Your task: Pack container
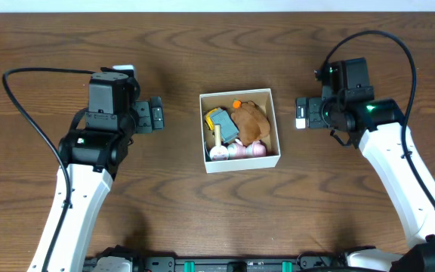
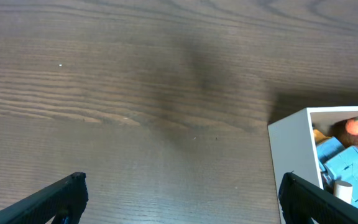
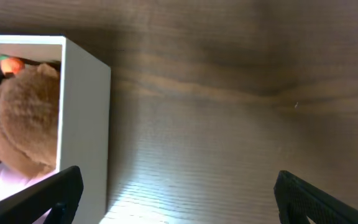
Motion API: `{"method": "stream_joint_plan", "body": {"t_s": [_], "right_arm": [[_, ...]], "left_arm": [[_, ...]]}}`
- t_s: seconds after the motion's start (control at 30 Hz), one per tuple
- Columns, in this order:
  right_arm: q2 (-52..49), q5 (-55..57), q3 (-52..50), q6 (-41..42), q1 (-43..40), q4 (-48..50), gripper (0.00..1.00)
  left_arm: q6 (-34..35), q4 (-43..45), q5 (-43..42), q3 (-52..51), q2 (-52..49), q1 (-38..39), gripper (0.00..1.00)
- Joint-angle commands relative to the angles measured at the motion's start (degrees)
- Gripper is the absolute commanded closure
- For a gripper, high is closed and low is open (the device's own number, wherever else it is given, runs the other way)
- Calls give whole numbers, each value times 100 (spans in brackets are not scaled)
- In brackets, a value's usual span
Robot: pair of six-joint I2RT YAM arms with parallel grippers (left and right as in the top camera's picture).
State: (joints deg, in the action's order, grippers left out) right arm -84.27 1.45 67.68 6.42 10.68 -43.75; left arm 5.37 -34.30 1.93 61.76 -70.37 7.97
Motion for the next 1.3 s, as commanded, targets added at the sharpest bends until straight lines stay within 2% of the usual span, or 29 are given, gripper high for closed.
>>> {"method": "stream_joint_plan", "body": {"t_s": [0.0, 0.17, 0.4, 0.83, 1.0, 1.27], "right_arm": [[114, 129, -24, -267, 15, -35, 1], [844, 151, -24, -35, 15, -162, 1], [2555, 568, -236, 389, 28, -238, 1], [6317, 863, -2940, 890, 26, -455, 1], [6909, 863, -3289, 986, 26, -540, 1], [6900, 861, -3364, 986, 26, -723, 1]], "left_arm": [[11, -20, 48, 83, 184, -24, 2], [55, -236, 24, 83, 839, -24, 2], [-85, -743, -435, -280, 2096, -24, 2], [-9, -896, -586, -1775, 4935, -17, 2], [-13, -850, -579, -1880, 5501, -17, 2], [-13, -992, -579, -1880, 5486, -17, 2]]}}
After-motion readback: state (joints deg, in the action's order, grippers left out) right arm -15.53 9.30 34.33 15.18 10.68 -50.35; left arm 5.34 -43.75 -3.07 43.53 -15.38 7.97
